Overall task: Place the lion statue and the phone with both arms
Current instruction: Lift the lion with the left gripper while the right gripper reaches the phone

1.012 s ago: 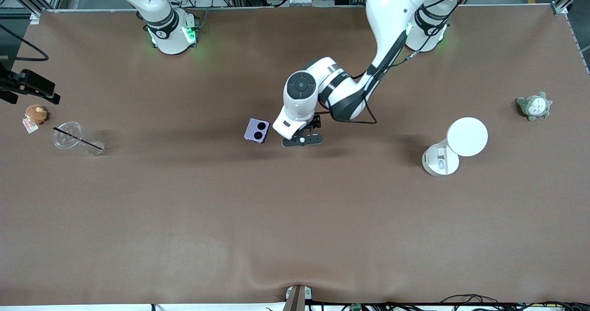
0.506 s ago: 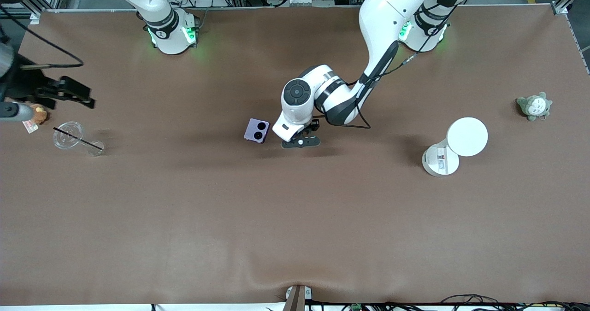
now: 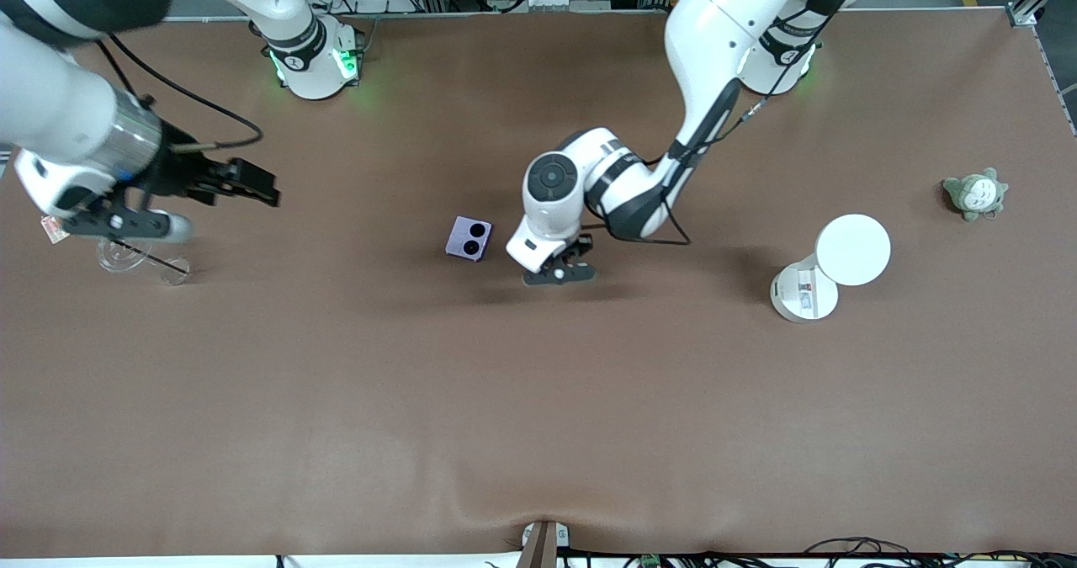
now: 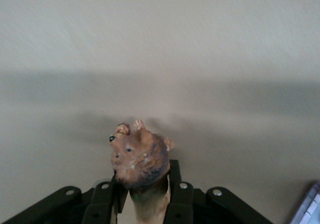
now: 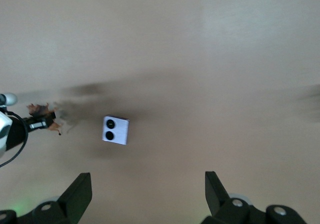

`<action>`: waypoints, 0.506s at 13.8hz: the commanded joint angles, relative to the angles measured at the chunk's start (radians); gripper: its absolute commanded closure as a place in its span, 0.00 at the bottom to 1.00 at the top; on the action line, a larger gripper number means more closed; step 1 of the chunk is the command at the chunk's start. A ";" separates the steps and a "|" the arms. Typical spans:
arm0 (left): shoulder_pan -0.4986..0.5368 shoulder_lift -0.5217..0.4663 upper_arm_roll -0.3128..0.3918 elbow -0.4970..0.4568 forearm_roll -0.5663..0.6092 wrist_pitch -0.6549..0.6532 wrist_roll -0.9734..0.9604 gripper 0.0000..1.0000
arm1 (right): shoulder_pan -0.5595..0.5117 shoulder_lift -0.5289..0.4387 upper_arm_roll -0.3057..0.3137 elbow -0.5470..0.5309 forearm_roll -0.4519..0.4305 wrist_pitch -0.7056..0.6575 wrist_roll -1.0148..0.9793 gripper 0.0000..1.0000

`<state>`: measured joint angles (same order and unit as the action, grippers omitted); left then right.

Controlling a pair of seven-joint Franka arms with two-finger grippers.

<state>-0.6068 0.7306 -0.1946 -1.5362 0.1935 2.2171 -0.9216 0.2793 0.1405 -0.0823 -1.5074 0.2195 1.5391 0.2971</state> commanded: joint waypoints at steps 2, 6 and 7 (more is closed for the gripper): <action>0.139 -0.095 -0.005 -0.018 0.040 -0.080 0.177 1.00 | 0.116 0.059 -0.010 -0.063 0.032 0.140 0.144 0.00; 0.278 -0.096 -0.006 -0.016 0.040 -0.080 0.413 1.00 | 0.202 0.137 -0.010 -0.123 0.031 0.268 0.149 0.00; 0.310 -0.096 -0.006 -0.021 0.040 -0.080 0.459 1.00 | 0.233 0.158 -0.011 -0.128 0.021 0.285 0.148 0.00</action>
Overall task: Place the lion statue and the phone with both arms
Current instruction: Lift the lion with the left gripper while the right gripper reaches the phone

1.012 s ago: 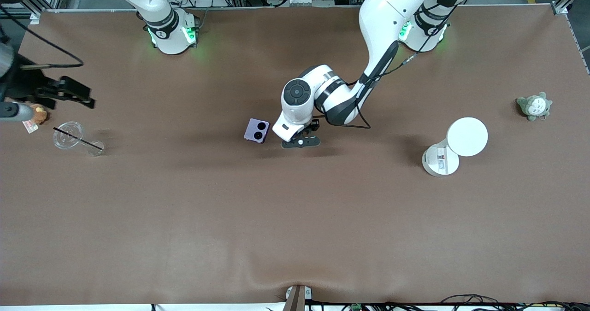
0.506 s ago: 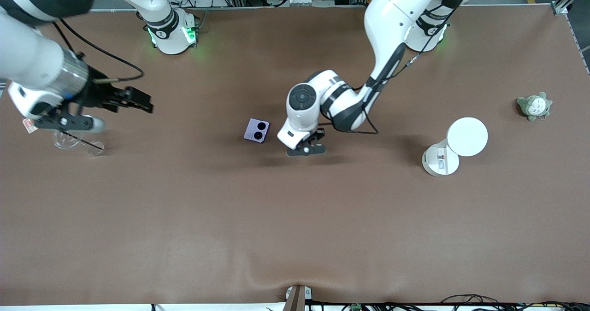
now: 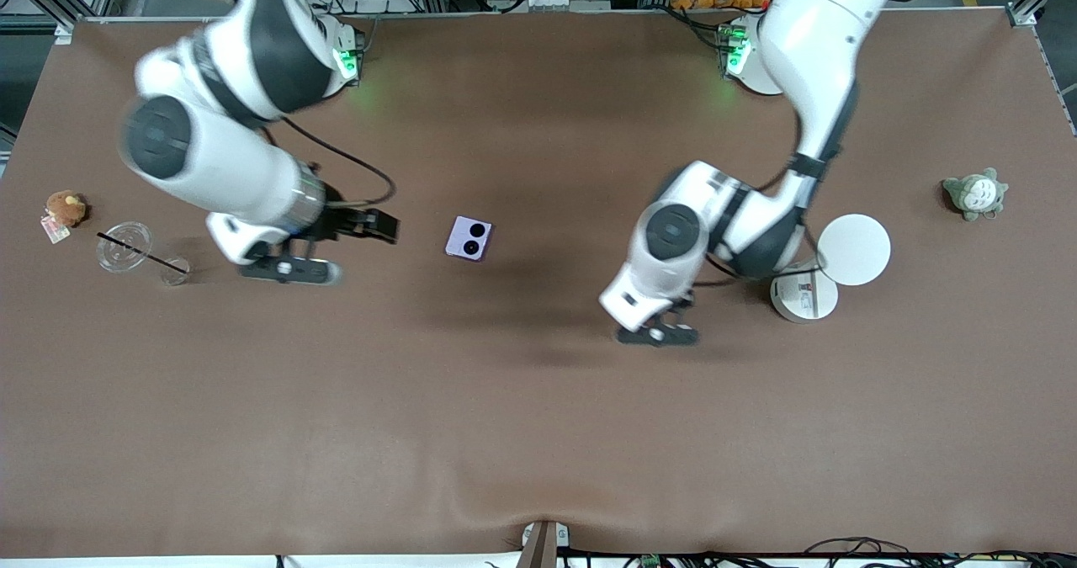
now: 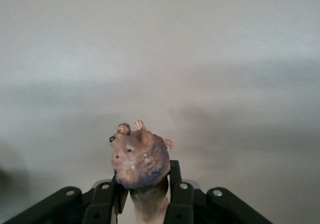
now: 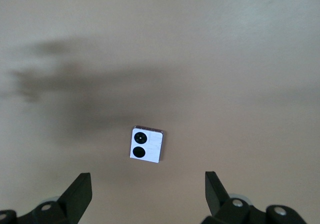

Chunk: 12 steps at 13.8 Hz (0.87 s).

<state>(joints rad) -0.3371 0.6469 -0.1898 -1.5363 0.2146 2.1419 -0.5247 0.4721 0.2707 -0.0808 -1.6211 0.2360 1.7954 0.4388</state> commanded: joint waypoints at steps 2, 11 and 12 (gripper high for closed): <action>0.107 -0.012 -0.013 -0.047 0.020 -0.005 0.156 1.00 | 0.097 0.039 -0.014 -0.078 -0.003 0.114 0.009 0.00; 0.243 -0.176 -0.019 -0.388 0.034 0.168 0.273 1.00 | 0.195 0.191 -0.014 -0.230 -0.024 0.453 0.209 0.00; 0.248 -0.187 -0.017 -0.415 0.034 0.183 0.293 1.00 | 0.192 0.187 -0.014 -0.243 -0.047 0.447 0.209 0.00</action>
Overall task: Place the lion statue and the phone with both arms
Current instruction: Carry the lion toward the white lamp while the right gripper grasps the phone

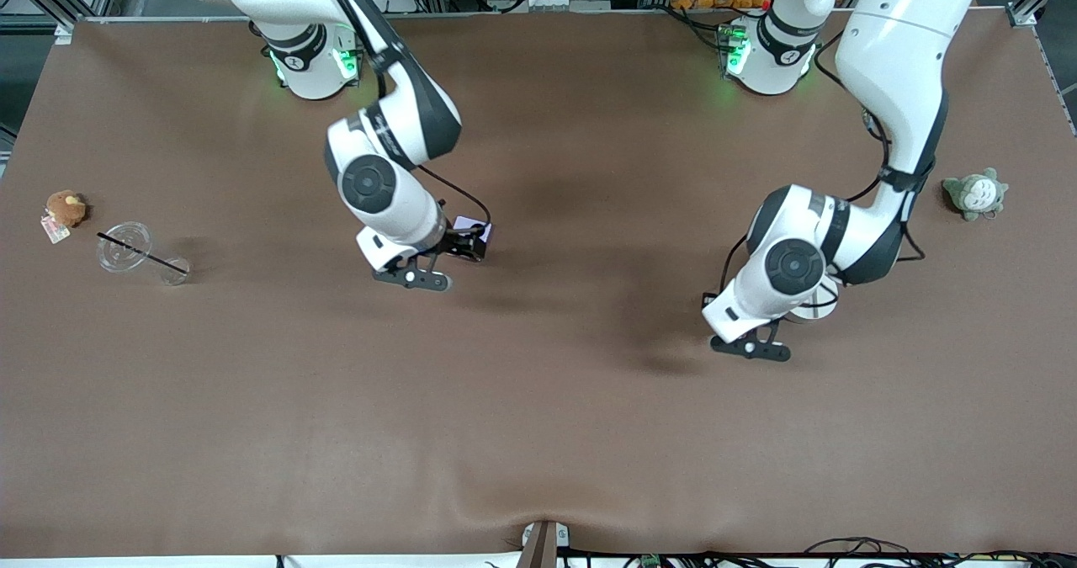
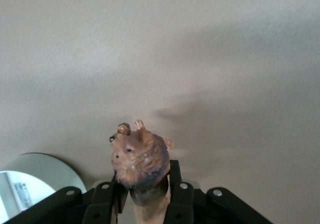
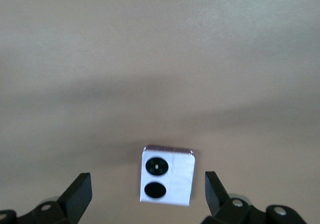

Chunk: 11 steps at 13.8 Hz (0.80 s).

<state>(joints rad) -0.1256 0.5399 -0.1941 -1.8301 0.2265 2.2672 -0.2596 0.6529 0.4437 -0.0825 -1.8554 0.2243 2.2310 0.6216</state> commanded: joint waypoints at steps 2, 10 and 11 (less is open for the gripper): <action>0.064 -0.080 -0.013 -0.156 0.023 0.099 0.037 1.00 | 0.030 0.018 -0.011 -0.063 -0.039 0.083 0.041 0.00; 0.084 -0.034 -0.013 -0.178 0.033 0.163 0.046 0.40 | 0.089 0.003 -0.011 -0.202 -0.039 0.197 0.118 0.00; 0.089 -0.032 -0.013 -0.175 0.033 0.163 0.046 0.00 | 0.090 -0.003 -0.011 -0.217 -0.039 0.205 0.121 0.00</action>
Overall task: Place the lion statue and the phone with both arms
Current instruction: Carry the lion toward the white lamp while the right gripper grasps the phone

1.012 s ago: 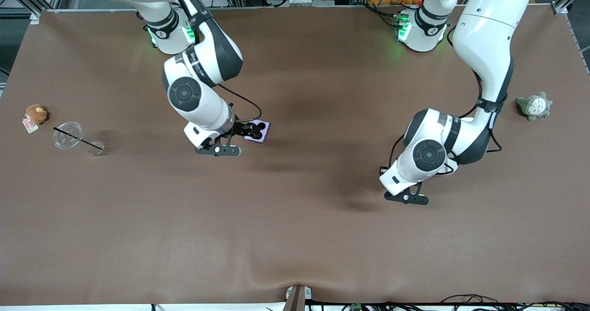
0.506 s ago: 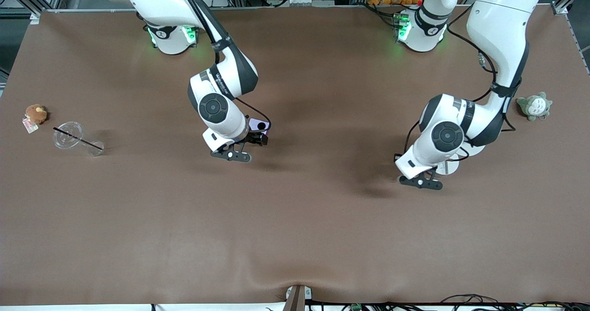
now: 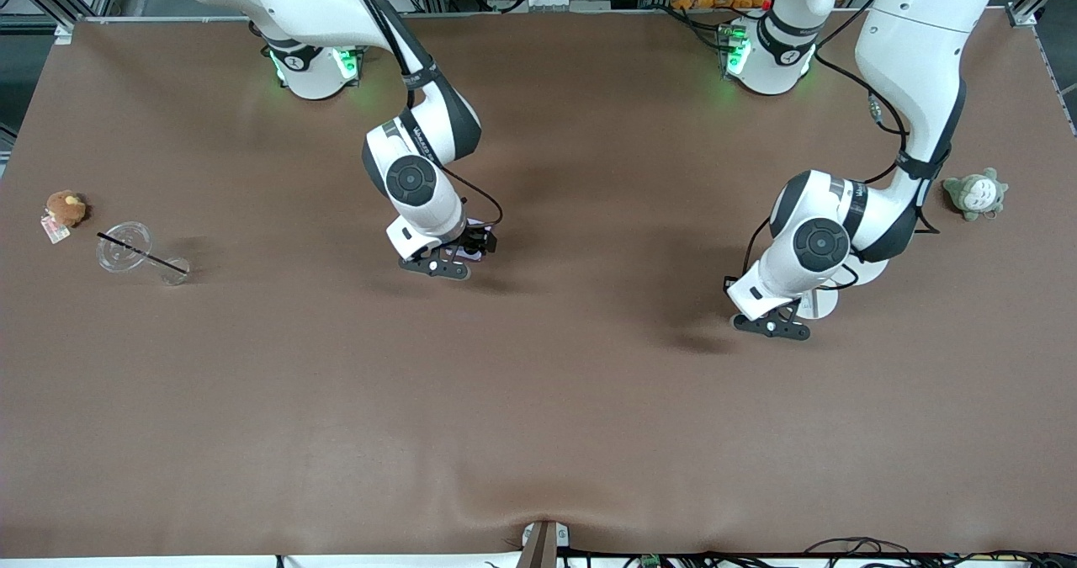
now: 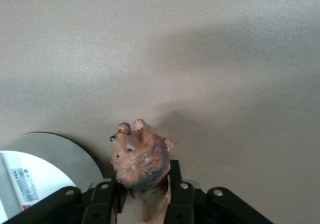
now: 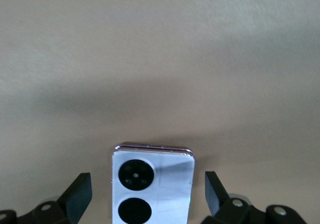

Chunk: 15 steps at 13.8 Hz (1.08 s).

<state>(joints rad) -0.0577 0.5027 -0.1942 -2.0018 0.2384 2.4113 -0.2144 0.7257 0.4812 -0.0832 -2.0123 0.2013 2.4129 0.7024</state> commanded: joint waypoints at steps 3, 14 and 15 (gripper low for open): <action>0.025 -0.022 -0.013 -0.003 0.021 0.000 -0.017 0.00 | 0.015 -0.047 -0.009 -0.077 -0.006 0.049 0.100 0.00; 0.013 -0.316 -0.100 0.387 -0.013 -0.642 -0.026 0.00 | 0.060 -0.032 -0.010 -0.138 -0.008 0.169 0.129 0.00; 0.013 -0.314 -0.100 0.459 -0.040 -0.712 -0.026 0.00 | 0.060 -0.033 -0.010 -0.140 -0.010 0.167 0.125 0.00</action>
<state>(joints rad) -0.0497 0.1688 -0.2834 -1.6982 0.2285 1.8394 -0.2391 0.7750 0.4752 -0.0833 -2.1114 0.2002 2.5598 0.8156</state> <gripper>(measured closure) 0.000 0.000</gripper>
